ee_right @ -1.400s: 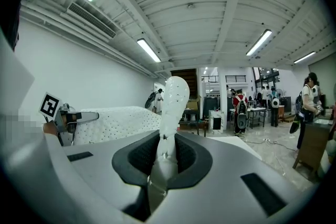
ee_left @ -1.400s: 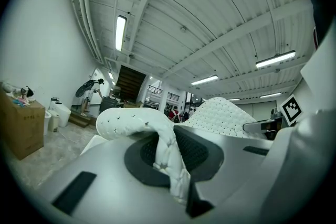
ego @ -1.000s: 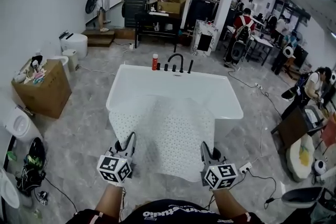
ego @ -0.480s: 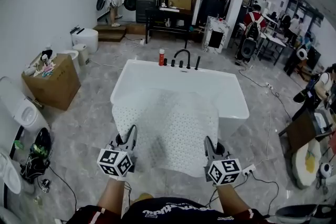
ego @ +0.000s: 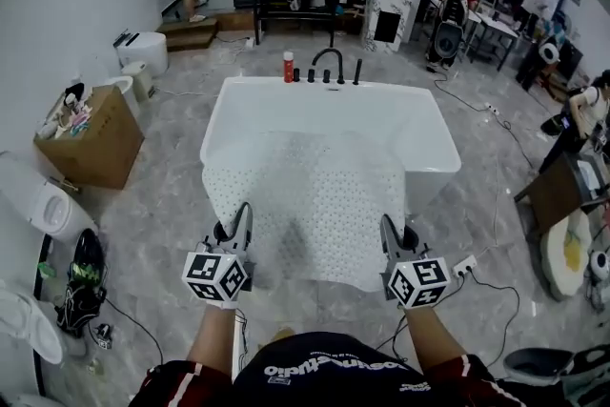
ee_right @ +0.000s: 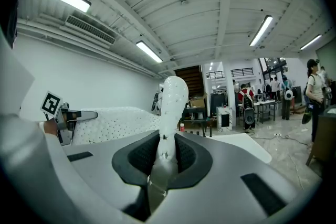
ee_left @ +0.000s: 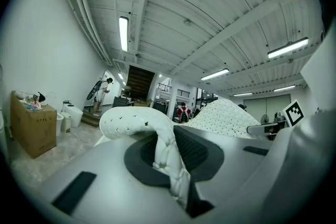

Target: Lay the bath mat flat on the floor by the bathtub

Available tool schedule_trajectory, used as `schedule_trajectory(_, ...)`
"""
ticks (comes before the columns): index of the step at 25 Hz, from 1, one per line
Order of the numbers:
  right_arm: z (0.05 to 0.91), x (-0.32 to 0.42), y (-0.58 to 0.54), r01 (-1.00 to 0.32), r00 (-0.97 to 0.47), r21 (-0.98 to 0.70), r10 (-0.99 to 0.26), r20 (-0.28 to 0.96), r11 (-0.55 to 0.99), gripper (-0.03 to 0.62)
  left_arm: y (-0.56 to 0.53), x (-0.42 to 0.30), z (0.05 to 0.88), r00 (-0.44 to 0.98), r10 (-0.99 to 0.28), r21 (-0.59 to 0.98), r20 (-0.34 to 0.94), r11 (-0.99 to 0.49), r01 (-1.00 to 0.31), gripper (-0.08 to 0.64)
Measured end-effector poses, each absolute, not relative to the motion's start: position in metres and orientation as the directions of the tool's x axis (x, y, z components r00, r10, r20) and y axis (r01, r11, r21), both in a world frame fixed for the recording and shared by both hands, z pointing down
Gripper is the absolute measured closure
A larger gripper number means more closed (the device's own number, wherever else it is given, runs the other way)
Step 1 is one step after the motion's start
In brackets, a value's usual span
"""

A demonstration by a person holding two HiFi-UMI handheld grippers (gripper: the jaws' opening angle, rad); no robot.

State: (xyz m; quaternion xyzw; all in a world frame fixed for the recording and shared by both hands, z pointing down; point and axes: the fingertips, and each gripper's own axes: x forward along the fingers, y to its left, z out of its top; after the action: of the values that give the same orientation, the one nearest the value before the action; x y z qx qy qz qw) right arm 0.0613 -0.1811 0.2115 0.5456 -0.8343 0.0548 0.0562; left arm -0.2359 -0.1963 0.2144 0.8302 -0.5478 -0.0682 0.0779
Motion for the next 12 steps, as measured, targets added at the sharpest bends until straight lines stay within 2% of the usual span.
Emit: schedule_trajectory(12, 0.233, 0.070, -0.197, -0.963, -0.271, -0.058, -0.946, 0.177, 0.265, 0.544, -0.223, -0.251, 0.241, 0.456, -0.890, 0.203, -0.024, -0.451, -0.869, 0.525)
